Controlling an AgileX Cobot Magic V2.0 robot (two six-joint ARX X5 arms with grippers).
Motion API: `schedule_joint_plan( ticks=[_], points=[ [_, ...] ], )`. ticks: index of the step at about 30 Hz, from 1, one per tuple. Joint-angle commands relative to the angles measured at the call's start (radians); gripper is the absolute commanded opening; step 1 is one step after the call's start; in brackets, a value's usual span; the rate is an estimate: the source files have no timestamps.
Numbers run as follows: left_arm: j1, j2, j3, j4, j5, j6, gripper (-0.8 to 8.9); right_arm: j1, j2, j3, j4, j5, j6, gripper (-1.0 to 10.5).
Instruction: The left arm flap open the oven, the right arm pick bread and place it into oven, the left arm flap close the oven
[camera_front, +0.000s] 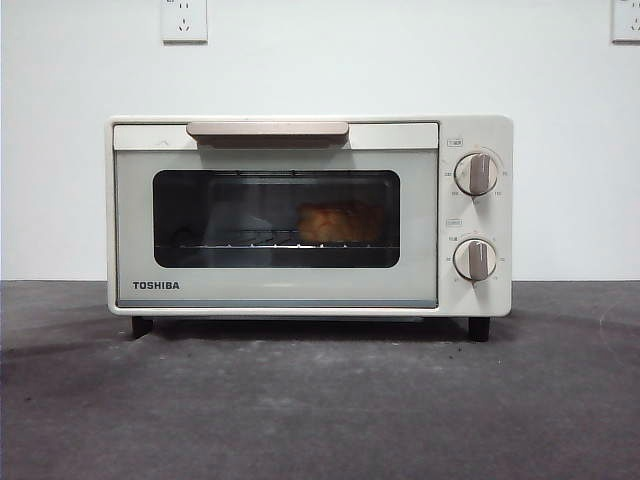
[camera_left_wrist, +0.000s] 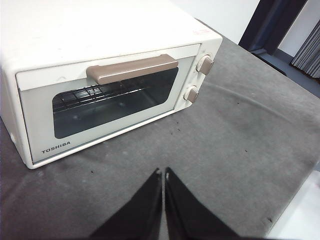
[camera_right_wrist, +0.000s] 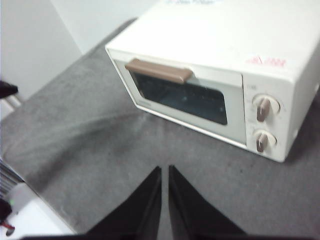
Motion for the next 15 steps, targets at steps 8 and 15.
schedule_joint_plan(
  ticks=[8, 15],
  points=[
    [-0.007, -0.004, 0.013, 0.004, -0.002, 0.009, 0.16, 0.008, 0.003, 0.019, 0.049, 0.002, -0.012, 0.2],
    [-0.004, -0.048, -0.064, 0.068, 0.001, 0.009, 0.16, 0.008, 0.003, 0.019, 0.059, 0.002, -0.012, 0.2]
  ],
)
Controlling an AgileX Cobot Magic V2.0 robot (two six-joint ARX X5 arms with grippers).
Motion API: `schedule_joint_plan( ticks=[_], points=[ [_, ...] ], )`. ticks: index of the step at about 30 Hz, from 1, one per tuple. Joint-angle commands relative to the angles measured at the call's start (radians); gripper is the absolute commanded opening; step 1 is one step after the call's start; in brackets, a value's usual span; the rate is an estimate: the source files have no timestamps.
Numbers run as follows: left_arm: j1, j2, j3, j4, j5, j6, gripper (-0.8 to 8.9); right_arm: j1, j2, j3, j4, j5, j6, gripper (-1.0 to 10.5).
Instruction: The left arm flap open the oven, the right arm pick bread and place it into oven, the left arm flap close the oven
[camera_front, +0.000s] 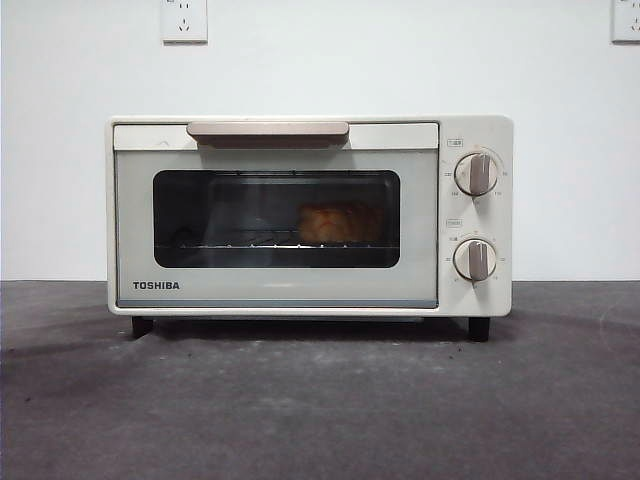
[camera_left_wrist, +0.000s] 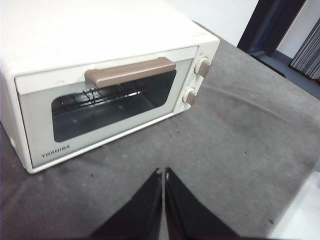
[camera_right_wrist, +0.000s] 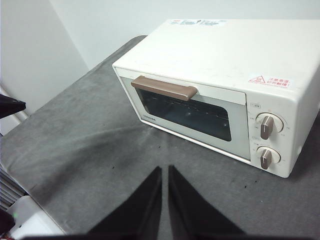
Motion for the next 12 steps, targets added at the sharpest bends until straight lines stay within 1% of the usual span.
schedule_joint_plan(
  ticks=[1, 6, 7, 9, 12],
  points=[
    [0.003, -0.04, -0.078, 0.086, 0.001, 0.008, 0.16, 0.008, 0.003, 0.019, 0.011, 0.002, -0.011, 0.2],
    [0.037, -0.174, -0.303, 0.309, -0.017, 0.012, 0.21, 0.008, 0.003, 0.019, 0.011, 0.001, -0.011, 0.2],
    [0.047, -0.204, -0.352, 0.355, -0.033, -0.003, 0.21, 0.008, 0.003, 0.019, 0.011, 0.001, -0.011, 0.2],
    [0.062, -0.253, -0.436, 0.438, -0.085, -0.042, 0.21, 0.008, 0.003, 0.019, 0.011, 0.002, -0.011, 0.2],
    [0.076, -0.306, -0.547, 0.536, -0.191, -0.08, 0.2, 0.008, 0.003, 0.019, 0.011, 0.001, -0.011, 0.2]
  ],
)
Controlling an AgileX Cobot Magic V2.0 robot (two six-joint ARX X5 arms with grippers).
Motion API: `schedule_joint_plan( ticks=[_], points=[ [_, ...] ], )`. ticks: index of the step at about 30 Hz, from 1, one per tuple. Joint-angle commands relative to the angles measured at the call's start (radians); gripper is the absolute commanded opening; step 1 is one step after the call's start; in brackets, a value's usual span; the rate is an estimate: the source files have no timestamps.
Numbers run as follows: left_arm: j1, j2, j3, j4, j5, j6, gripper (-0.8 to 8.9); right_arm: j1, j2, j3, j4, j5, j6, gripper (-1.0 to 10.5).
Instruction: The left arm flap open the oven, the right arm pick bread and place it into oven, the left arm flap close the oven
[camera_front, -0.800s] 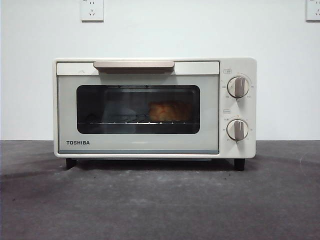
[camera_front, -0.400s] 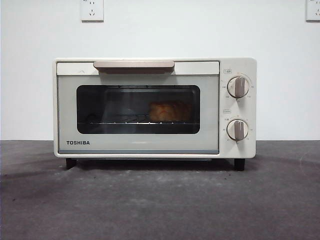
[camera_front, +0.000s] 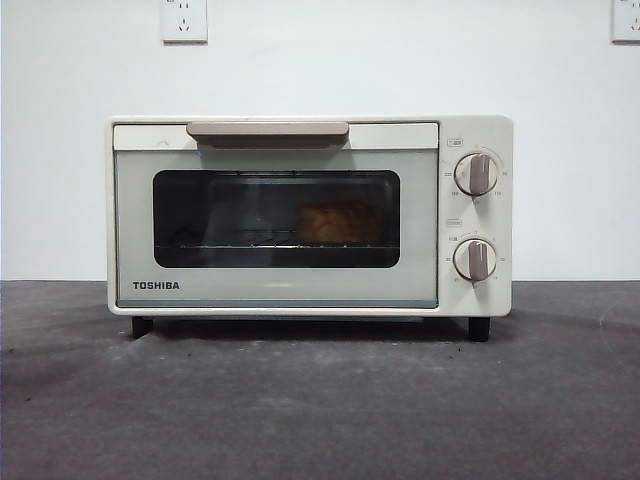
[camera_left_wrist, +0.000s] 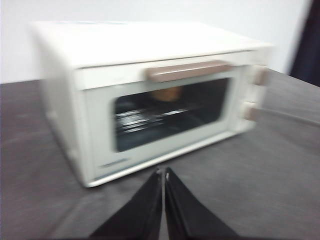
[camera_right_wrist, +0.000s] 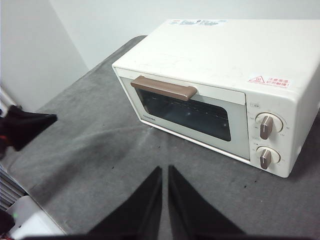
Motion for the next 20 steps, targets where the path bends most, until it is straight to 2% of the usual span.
schedule_joint_plan(
  ticks=[1, 11, 16, 20],
  points=[
    [0.007, -0.034, -0.084, 0.076, -0.099, -0.048, 0.2, 0.008, 0.003, 0.019, 0.011, 0.001, -0.011, 0.2],
    [0.007, -0.124, -0.227, 0.082, -0.476, -0.05, 0.21, 0.008, 0.003, 0.019, 0.011, 0.001, -0.011, 0.2],
    [0.007, -0.168, -0.25, 0.03, -0.558, -0.049, 0.2, 0.008, 0.003, 0.019, 0.011, 0.001, -0.011, 0.2],
    [0.007, -0.168, -0.25, 0.027, -0.573, -0.04, 0.2, 0.008, 0.003, 0.019, 0.012, 0.001, -0.011, 0.2]
  ],
)
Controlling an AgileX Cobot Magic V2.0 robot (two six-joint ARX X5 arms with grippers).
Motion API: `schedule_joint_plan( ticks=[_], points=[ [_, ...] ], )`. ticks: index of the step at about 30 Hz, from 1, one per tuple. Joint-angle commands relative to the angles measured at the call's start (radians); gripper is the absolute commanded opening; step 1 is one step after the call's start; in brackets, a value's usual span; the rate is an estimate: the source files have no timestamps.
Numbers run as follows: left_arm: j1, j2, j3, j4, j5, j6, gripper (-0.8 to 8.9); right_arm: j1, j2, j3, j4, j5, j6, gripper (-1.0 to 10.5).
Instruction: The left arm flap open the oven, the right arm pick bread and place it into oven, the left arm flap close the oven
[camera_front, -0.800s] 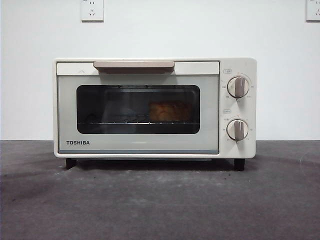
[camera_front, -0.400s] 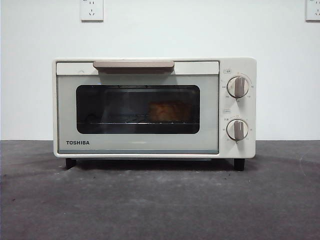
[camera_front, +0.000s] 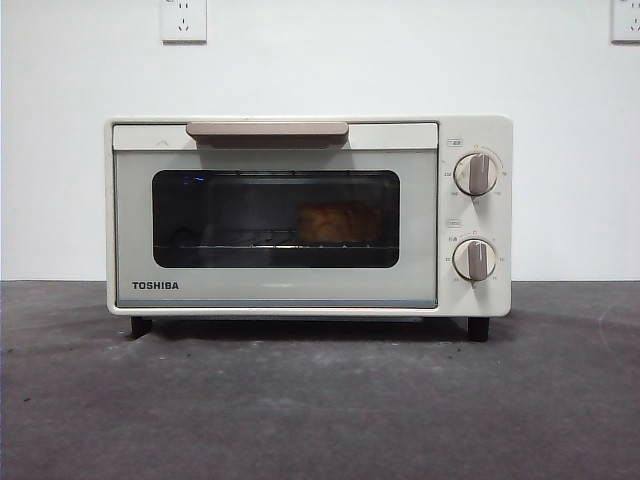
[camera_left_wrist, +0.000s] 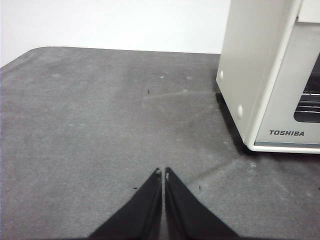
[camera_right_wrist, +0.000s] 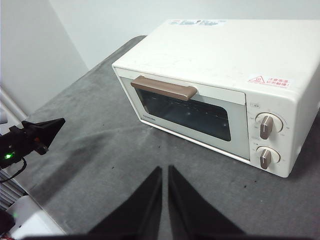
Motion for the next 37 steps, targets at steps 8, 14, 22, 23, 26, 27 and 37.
schedule_joint_plan(
  ticks=[8, 14, 22, 23, 26, 27, 37],
  points=[
    [0.0, -0.002, -0.021, -0.005, -0.007, 0.005, 0.21, 0.008, 0.003, 0.019, 0.012, 0.001, -0.011, 0.2],
    [0.0, -0.002, -0.021, -0.005, -0.007, 0.005, 0.2, 0.008, 0.003, 0.019, 0.012, 0.001, -0.011, 0.2],
    [0.0, -0.002, -0.021, -0.005, -0.007, 0.005, 0.2, 0.008, 0.003, 0.019, 0.012, 0.001, -0.011, 0.2],
    [0.0, -0.002, -0.021, -0.005, -0.007, 0.005, 0.2, 0.008, 0.003, 0.019, 0.012, 0.001, -0.011, 0.2],
    [0.0, -0.002, -0.021, -0.005, -0.007, 0.005, 0.2, 0.008, 0.003, 0.017, 0.014, 0.001, -0.011, 0.2],
    [0.0, -0.002, -0.021, -0.005, -0.007, 0.005, 0.2, 0.003, 0.001, 0.016, 0.014, 0.005, -0.012, 0.2],
    [0.0, -0.002, -0.021, -0.005, -0.007, 0.005, 0.21, -0.422, -0.132, -0.298, 0.276, 0.025, -0.111, 0.2]
  ],
)
